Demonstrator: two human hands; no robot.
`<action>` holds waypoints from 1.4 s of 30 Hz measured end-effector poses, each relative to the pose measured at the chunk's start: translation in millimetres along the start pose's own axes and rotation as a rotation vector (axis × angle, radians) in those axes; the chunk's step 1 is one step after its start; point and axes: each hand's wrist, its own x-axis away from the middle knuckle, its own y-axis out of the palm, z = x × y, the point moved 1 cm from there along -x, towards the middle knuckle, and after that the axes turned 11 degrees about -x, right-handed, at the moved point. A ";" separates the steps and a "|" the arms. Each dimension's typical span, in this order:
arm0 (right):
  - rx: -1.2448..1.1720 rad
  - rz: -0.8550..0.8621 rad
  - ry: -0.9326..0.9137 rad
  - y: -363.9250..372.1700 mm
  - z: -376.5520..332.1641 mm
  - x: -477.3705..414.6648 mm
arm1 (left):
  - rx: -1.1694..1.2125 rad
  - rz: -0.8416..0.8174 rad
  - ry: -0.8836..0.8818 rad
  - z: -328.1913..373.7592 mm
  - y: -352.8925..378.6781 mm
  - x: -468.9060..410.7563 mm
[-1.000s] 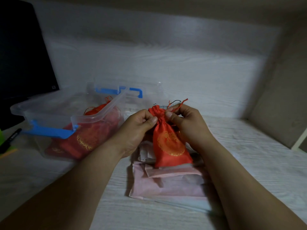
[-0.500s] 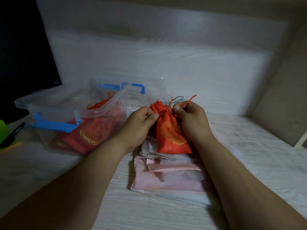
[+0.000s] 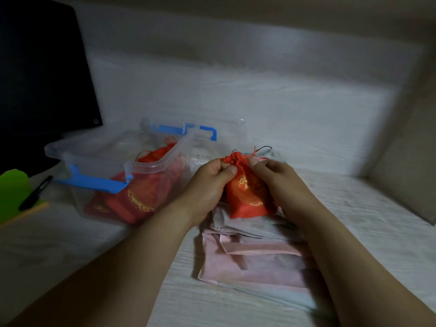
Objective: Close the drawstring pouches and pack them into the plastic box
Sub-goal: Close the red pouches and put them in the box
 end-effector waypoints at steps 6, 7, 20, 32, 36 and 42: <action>-0.069 -0.028 0.093 -0.4 -5.3 5.8 | -0.059 0.173 0.037 -3.4 -5.8 -2.9; -0.099 0.005 0.103 3.4 -11.7 6.3 | -0.046 0.202 0.024 -3.4 -8.7 -2.7; -0.176 -0.021 0.087 120.3 -133.1 -30.8 | -0.148 0.219 -0.075 10.2 -13.6 5.2; 0.295 -0.077 -0.048 118.8 -93.6 -30.3 | -0.191 0.156 -0.047 10.1 -11.5 7.7; 0.197 -0.004 0.001 86.8 -72.6 -27.0 | -0.211 0.201 -0.054 0.9 -13.0 3.2; 0.243 0.121 0.015 28.5 -40.5 -26.6 | -0.342 0.259 0.020 -8.3 -12.3 -2.7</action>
